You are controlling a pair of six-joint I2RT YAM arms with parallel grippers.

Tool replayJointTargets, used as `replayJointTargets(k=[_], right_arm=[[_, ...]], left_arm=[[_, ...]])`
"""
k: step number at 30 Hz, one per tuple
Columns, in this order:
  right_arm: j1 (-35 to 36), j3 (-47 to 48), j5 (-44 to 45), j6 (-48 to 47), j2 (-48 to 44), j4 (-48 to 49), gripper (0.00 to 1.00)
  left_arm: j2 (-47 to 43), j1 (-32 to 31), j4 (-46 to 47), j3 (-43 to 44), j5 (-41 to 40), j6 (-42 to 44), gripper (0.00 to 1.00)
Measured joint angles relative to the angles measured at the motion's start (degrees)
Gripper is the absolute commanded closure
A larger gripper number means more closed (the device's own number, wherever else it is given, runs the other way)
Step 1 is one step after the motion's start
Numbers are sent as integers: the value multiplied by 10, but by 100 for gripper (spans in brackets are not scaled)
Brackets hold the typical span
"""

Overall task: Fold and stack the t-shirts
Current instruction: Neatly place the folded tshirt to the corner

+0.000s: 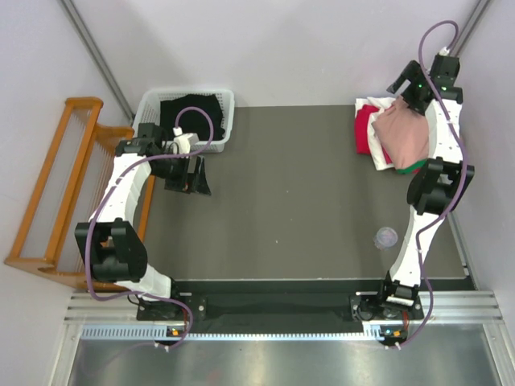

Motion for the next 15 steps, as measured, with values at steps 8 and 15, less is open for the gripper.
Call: replayJointTargets(k=[8,15], right_arm=[[3,-58,4,-26,0,40,0],[4,-90,13,-44,3,75,0]], left_arm=[[-19,1,-10,0,-9,0,5],[-26,4,-17,0,-14,0,5]])
